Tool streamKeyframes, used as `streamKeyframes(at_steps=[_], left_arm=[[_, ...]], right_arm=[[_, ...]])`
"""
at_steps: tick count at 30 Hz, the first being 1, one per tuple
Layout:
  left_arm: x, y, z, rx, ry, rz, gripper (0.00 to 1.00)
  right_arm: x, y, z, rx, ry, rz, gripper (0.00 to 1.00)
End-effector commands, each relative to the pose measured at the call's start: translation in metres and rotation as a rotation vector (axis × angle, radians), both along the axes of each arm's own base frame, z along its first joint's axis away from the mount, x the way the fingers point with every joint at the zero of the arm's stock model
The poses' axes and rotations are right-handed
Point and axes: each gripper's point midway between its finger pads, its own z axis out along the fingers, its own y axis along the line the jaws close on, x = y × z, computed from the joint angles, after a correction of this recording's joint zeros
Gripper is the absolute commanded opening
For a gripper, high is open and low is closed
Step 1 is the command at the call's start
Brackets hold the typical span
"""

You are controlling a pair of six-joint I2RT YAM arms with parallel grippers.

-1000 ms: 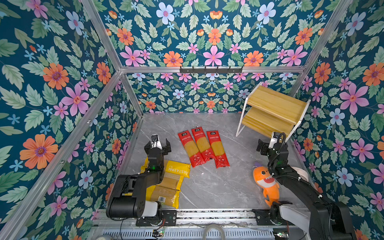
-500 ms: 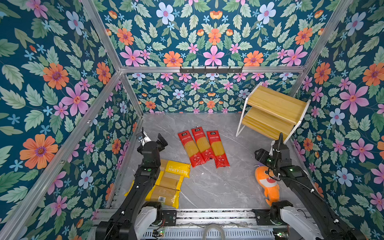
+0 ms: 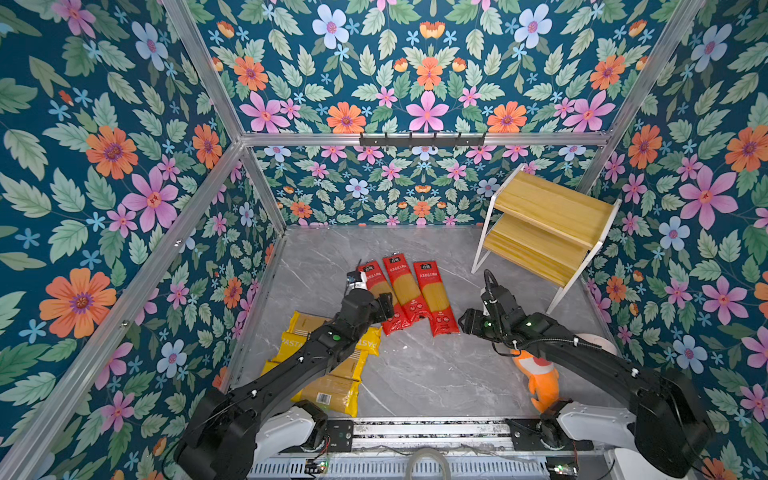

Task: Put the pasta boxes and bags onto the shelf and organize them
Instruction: 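Reach both grippers to the nearest red spaghetti bag and grasp it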

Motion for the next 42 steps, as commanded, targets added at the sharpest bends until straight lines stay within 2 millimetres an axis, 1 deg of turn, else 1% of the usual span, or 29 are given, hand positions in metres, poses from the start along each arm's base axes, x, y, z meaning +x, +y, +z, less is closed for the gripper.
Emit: streamKeyframes(at_steps=[1,2,5,7,10,12,13,16,18,20,23,25,27,29,30,32,34,36,37,40,42], left_arm=[[0.002,-0.024,-0.001,-0.056,0.000,-0.014,0.81],[0.001,-0.030,-0.006,-0.056,0.013,-0.027,0.80],[0.003,-0.039,-0.022,-0.057,0.060,-0.036,0.80],[0.005,-0.044,-0.029,-0.051,0.084,-0.047,0.80],[0.008,-0.055,-0.035,-0.072,0.108,-0.064,0.79],[0.010,-0.063,-0.038,-0.087,0.122,-0.082,0.79],[0.011,-0.068,-0.039,-0.097,0.130,-0.094,0.79],[0.015,-0.079,-0.040,-0.127,0.138,-0.120,0.79],[0.017,-0.084,-0.041,-0.141,0.136,-0.132,0.79],[0.021,-0.087,-0.041,-0.139,0.137,-0.138,0.79],[0.028,-0.094,-0.042,-0.137,0.140,-0.152,0.79],[0.033,-0.101,-0.043,-0.141,0.143,-0.162,0.79],[0.038,-0.108,-0.042,-0.147,0.143,-0.178,0.78],[0.042,-0.116,-0.044,-0.148,0.146,-0.194,0.78],[0.044,-0.119,-0.046,-0.149,0.148,-0.205,0.78],[0.046,-0.126,-0.050,-0.151,0.154,-0.227,0.78],[0.046,-0.130,-0.057,-0.156,0.165,-0.241,0.77],[0.045,-0.133,-0.064,-0.167,0.183,-0.249,0.77],[0.043,-0.134,-0.068,-0.176,0.195,-0.251,0.76],[0.036,-0.131,-0.079,-0.189,0.228,-0.244,0.75],[0.029,-0.125,-0.086,-0.185,0.249,-0.235,0.75]], right_arm=[[0.019,0.012,-0.002,0.036,-0.023,-0.032,0.68],[0.021,0.016,-0.007,0.038,-0.009,-0.029,0.68],[0.030,0.026,-0.017,0.038,0.023,-0.018,0.66],[0.037,0.028,-0.024,0.020,0.031,-0.026,0.65],[0.046,0.032,-0.040,-0.009,0.060,-0.030,0.64],[0.050,0.040,-0.048,-0.001,0.088,-0.017,0.62],[0.051,0.044,-0.058,-0.002,0.111,-0.011,0.61],[0.052,0.054,-0.071,0.020,0.155,-0.007,0.57],[0.046,0.058,-0.076,0.015,0.176,0.001,0.54],[0.036,0.060,-0.080,-0.012,0.194,0.009,0.51],[0.013,0.065,-0.087,-0.016,0.220,0.032,0.44],[-0.008,0.069,-0.091,0.019,0.255,0.056,0.40],[-0.024,0.071,-0.087,0.059,0.275,0.071,0.37],[-0.035,0.071,-0.076,0.119,0.279,0.073,0.37],[-0.039,0.067,-0.073,0.138,0.279,0.061,0.38],[-0.039,0.060,-0.061,0.167,0.260,0.048,0.41],[-0.030,0.051,-0.049,0.193,0.236,0.033,0.46],[-0.018,0.037,-0.045,0.196,0.219,-0.013,0.55],[-0.011,0.029,-0.046,0.193,0.216,-0.041,0.57],[0.010,0.013,-0.045,0.194,0.184,-0.094,0.57],[0.022,0.011,-0.044,0.183,0.157,-0.106,0.56]])
